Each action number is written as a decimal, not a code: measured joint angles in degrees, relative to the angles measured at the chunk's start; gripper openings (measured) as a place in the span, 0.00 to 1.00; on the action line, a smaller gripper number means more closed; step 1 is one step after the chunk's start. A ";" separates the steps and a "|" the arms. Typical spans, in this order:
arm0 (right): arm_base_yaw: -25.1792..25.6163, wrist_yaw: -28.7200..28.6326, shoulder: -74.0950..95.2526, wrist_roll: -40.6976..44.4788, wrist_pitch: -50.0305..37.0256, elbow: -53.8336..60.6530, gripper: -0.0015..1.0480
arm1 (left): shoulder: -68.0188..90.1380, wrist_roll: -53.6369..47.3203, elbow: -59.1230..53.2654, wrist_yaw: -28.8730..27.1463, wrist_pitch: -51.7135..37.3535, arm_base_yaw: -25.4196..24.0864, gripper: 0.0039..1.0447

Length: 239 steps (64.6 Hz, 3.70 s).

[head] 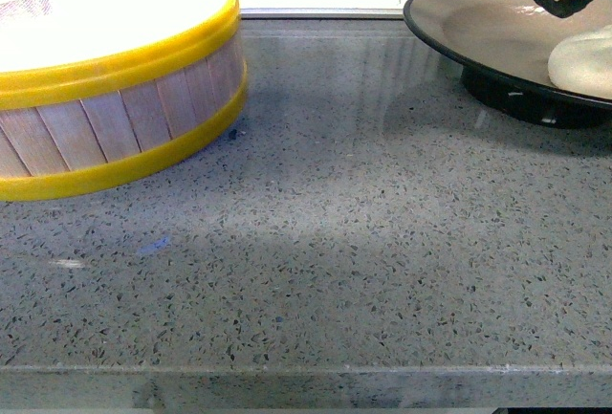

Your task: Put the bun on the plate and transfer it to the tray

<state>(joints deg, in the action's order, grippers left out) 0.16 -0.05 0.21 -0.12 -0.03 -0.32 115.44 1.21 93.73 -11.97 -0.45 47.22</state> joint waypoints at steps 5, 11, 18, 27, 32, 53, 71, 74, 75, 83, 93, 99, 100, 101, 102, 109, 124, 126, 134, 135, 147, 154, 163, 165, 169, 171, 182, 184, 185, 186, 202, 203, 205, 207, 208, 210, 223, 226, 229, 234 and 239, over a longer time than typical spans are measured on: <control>0.00 0.02 0.00 0.00 0.00 0.00 0.91 | -1.49 0.44 -0.13 -0.09 -0.68 -0.63 0.24; 0.00 0.02 0.00 0.00 0.00 0.00 0.91 | -4.42 0.44 -0.42 -0.13 -1.36 -1.68 0.40; 0.00 0.00 0.00 0.00 0.00 0.00 0.91 | -9.40 0.22 -2.84 -0.57 -3.56 -3.32 0.59; 0.00 0.00 0.00 0.00 0.00 0.00 0.91 | -18.25 -0.42 -10.16 -1.95 -5.64 -7.02 0.84; 0.00 0.02 0.00 0.00 0.00 0.00 0.91 | -25.40 -0.74 -16.87 -1.99 -6.43 -10.75 0.95; 0.00 0.02 0.00 0.00 0.00 0.00 0.91 | -50.40 -2.38 -37.20 5.40 -1.51 -31.23 0.94; 0.00 0.02 0.00 0.00 0.00 0.00 0.91 | -65.20 -1.66 -54.31 11.08 -11.91 -46.18 0.68; 0.00 0.02 0.00 0.00 0.00 0.00 0.91 | -68.76 -1.46 -59.14 11.13 -13.03 -46.93 0.59; 0.00 0.02 0.00 0.00 0.00 0.00 0.91 | -69.35 -1.38 -60.06 11.15 -13.25 -47.01 0.58; 0.00 0.00 0.00 0.00 0.00 0.00 0.91 | -73.99 -1.29 -68.17 11.78 -16.00 -47.08 0.37; 0.00 0.02 0.00 0.00 0.00 0.00 0.91 | -77.77 -1.25 -75.38 11.96 -18.27 -47.08 0.09; 0.00 0.00 0.00 0.00 0.00 0.00 0.91 | -80.63 -1.09 -78.77 11.91 -19.23 -47.12 0.04; 0.00 0.00 0.00 0.00 0.00 0.00 0.91 | -80.85 -1.07 -79.08 11.91 -19.28 -47.12 0.04; 0.00 0.00 0.00 0.00 0.00 0.00 0.91 | -81.29 -1.09 -79.65 11.93 -19.41 -47.12 0.04; 0.00 0.02 0.00 0.00 0.00 0.00 0.91 | -81.50 -1.09 -79.95 11.93 -19.45 -47.12 0.04; 0.00 0.00 0.00 0.00 0.00 0.00 0.91 | -84.13 -1.09 -82.99 11.98 -19.50 -47.12 0.04; 0.00 0.00 0.00 0.00 0.00 0.00 0.91 | -89.18 -1.09 -86.93 11.96 -18.99 -47.12 0.04; 0.00 0.00 0.00 0.00 0.00 0.00 0.91 | -89.81 -1.09 -87.34 11.96 -18.78 -47.12 0.04; 0.00 0.00 0.00 0.00 0.00 0.00 0.91 | -92.70 -1.09 -88.98 11.96 -17.46 -47.12 0.04; 0.00 0.02 0.00 0.00 0.00 0.00 0.91 | -93.09 -1.09 -89.18 11.96 -17.27 -47.12 0.04; 0.00 0.00 0.00 0.00 0.00 0.00 0.91 | -97.15 -1.09 -90.79 11.96 -14.80 -47.12 0.04; 0.00 0.00 0.00 0.00 0.00 0.00 0.91 | -99.06 -1.09 -91.36 11.96 -13.51 -47.12 0.04; 0.00 0.00 0.00 0.00 0.00 0.00 0.91 | -101.24 -1.07 -92.24 11.93 -13.18 -47.12 0.04; 0.00 0.00 0.00 0.00 0.00 0.00 0.91 | -101.96 -1.09 -92.24 11.98 -12.96 -47.12 0.04; 0.00 0.00 0.00 0.00 0.00 0.00 0.91 | -102.97 -1.09 -92.24 11.96 -12.28 -47.12 0.04; 0.00 0.00 0.00 -0.02 0.00 0.00 0.91 | -103.43 -1.09 -92.24 11.96 -11.87 -47.12 0.04; 0.00 0.00 0.00 0.00 0.00 0.00 0.91 | -105.59 -1.09 -92.24 11.96 -9.57 -47.12 0.04; 0.00 0.00 0.00 0.00 0.00 0.00 0.91 | -107.67 -1.09 -92.24 11.91 -7.23 -47.12 0.04; 0.00 0.00 0.00 -0.02 0.00 0.00 0.91 | -108.39 -1.09 -92.24 11.87 -6.05 -47.12 0.04; 0.00 0.00 0.00 0.00 0.00 0.00 0.91 | -110.01 -1.09 -92.24 11.98 -3.63 -47.12 0.04; 0.00 0.00 0.00 0.00 0.00 0.00 0.91 | -115.16 -1.09 -92.24 11.96 0.42 -47.12 0.04; 0.00 0.00 0.00 0.00 0.00 0.00 0.91 | -115.16 -1.09 -92.24 11.96 0.42 -47.12 0.04; 0.00 0.02 0.00 -0.02 0.00 0.00 0.91 | -115.21 -1.09 -92.24 11.98 0.42 -47.12 0.04; 0.00 0.00 0.00 0.00 0.00 0.00 0.91 | -115.23 -1.05 -92.24 11.96 0.42 -47.12 0.04; 0.00 0.00 0.00 0.00 0.00 0.00 0.91 | -115.23 -1.01 -92.24 11.98 0.42 -47.12 0.05; 0.00 0.00 0.00 0.00 0.00 0.00 0.91 | -115.23 -1.07 -92.24 11.96 0.42 -47.12 0.12; 0.00 0.00 0.00 0.00 0.00 0.00 0.91 | -115.23 -1.07 -92.24 11.96 0.42 -47.12 0.46; 0.00 0.00 0.00 -0.02 0.00 0.00 0.91 | -115.23 -1.07 -92.24 11.96 0.42 -47.12 0.53; 0.00 0.00 0.00 0.00 0.00 0.00 0.91 | -115.23 -1.07 -92.24 11.96 0.42 -47.12 0.60; 0.00 0.00 0.00 -0.02 0.00 0.00 0.91 | -115.23 -1.07 -92.24 11.96 0.42 -47.12 0.72; 0.00 0.00 0.00 0.00 0.00 0.00 0.91 | -115.23 -1.07 -92.24 11.96 0.42 -47.12 0.85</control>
<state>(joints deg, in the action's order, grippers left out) 0.16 -0.05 0.21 -0.12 -0.03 -0.32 0.21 0.14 1.50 -0.01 -0.03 0.10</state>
